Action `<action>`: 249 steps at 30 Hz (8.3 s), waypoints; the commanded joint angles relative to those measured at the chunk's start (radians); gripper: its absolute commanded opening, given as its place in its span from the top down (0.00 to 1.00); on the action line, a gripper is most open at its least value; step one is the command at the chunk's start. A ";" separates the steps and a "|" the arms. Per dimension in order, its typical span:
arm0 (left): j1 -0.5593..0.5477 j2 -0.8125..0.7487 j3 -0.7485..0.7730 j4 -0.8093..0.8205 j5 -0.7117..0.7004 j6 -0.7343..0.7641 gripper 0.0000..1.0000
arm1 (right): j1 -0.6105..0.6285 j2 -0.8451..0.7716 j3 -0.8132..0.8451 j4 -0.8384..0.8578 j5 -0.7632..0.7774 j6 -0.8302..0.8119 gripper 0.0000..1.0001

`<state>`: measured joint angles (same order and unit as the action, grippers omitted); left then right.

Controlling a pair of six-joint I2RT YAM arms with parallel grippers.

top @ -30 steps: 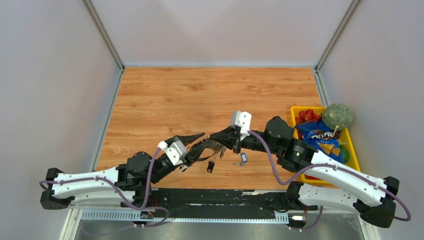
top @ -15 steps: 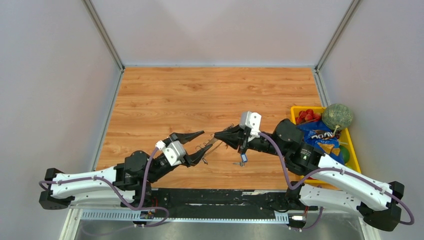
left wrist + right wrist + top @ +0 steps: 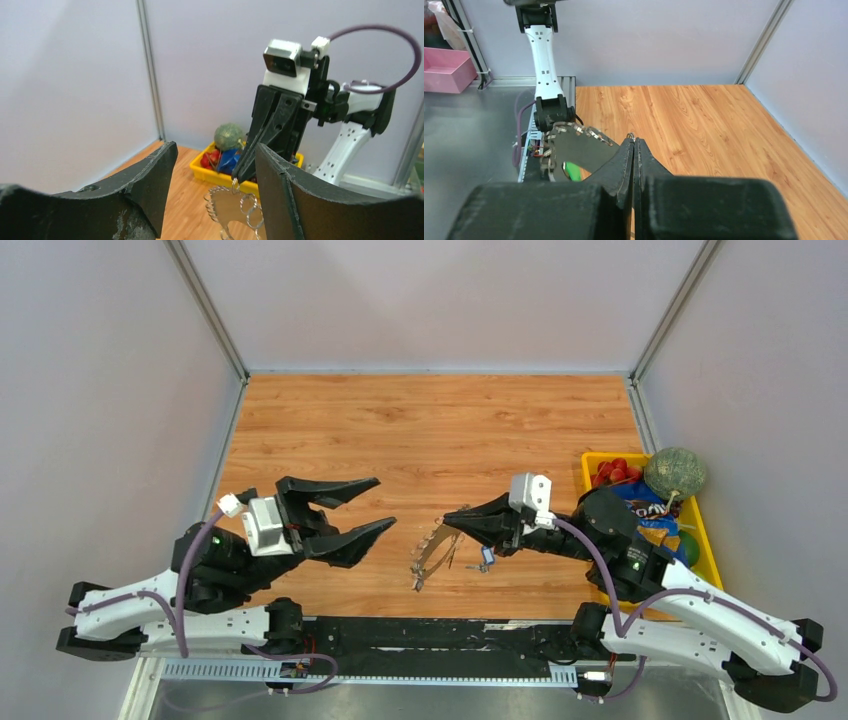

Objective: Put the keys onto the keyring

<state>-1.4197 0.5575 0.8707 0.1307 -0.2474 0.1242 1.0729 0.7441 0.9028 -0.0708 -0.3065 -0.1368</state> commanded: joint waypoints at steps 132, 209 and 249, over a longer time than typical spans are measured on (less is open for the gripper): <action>-0.002 0.350 0.392 -0.772 0.078 -0.124 1.00 | 0.005 0.071 0.283 -0.517 -0.054 -0.136 0.38; -0.002 0.191 0.211 -0.574 0.102 -0.062 0.37 | 0.014 0.093 0.169 -0.229 -0.249 -0.093 1.00; -0.002 0.164 0.094 -0.326 0.154 -0.081 0.25 | 0.112 -0.121 -0.314 0.710 0.170 0.256 1.00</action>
<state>-1.4197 0.7372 0.9665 -0.2504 -0.1055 0.0654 1.1721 0.6388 0.6041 0.4332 -0.1738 0.1074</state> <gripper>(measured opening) 0.764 0.008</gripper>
